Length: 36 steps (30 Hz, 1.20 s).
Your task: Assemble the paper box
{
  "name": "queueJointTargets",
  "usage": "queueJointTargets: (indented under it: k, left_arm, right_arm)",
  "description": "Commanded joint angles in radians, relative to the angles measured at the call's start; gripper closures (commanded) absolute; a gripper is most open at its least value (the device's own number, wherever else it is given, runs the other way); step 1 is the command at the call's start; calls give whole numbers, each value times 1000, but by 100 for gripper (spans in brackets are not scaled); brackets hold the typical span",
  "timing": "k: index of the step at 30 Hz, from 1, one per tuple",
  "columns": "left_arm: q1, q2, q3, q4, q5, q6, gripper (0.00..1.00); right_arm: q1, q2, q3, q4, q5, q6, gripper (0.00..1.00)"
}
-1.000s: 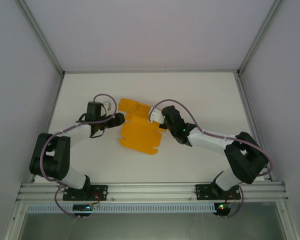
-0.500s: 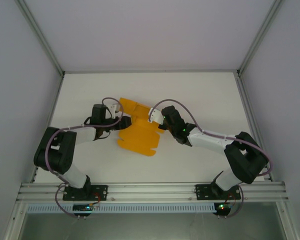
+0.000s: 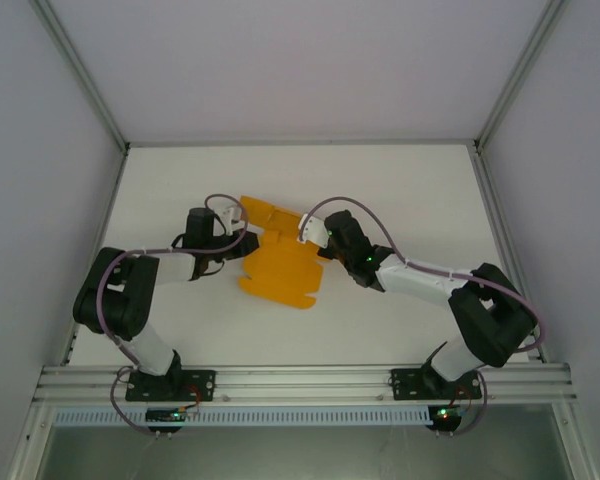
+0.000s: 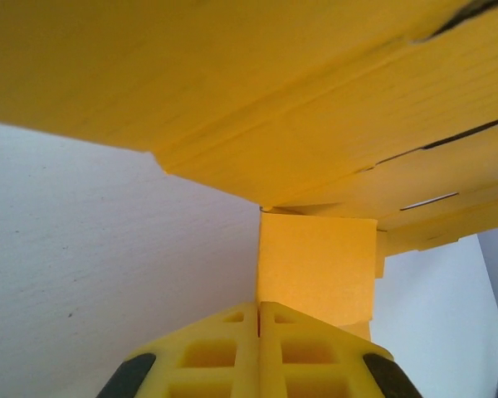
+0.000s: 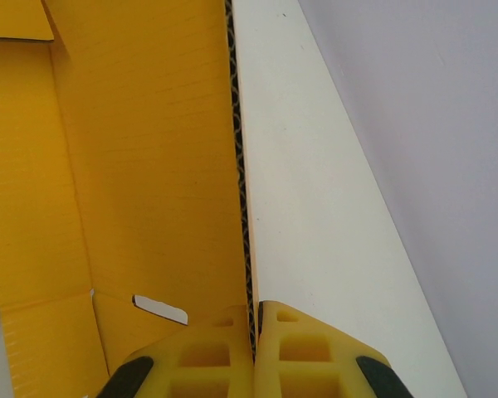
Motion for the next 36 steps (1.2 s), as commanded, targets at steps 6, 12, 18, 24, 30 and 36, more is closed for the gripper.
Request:
queueJointTargets:
  k: [6, 12, 18, 24, 30, 36]
  left_arm:
    - [-27, -4, 13, -46, -35, 41, 100]
    - [-31, -43, 15, -118, -75, 75, 76]
    - [-25, -174, -8, -240, -198, 133, 35]
    - [-6, -347, 11, -427, -360, 161, 0]
    - [46, -444, 83, -554, -539, 158, 0]
    - [119, -295, 195, -563, -571, 151, 0]
  right_arm:
    - [6, -46, -20, -6, -48, 32, 100]
    - [7, -47, -16, -20, -23, -24, 100]
    - [9, -24, 4, -7, 73, -217, 100]
    - [24, 12, 31, 26, 153, -376, 100]
    - [34, 58, 28, 110, 166, -515, 100]
    - [35, 107, -9, 211, 130, -619, 100]
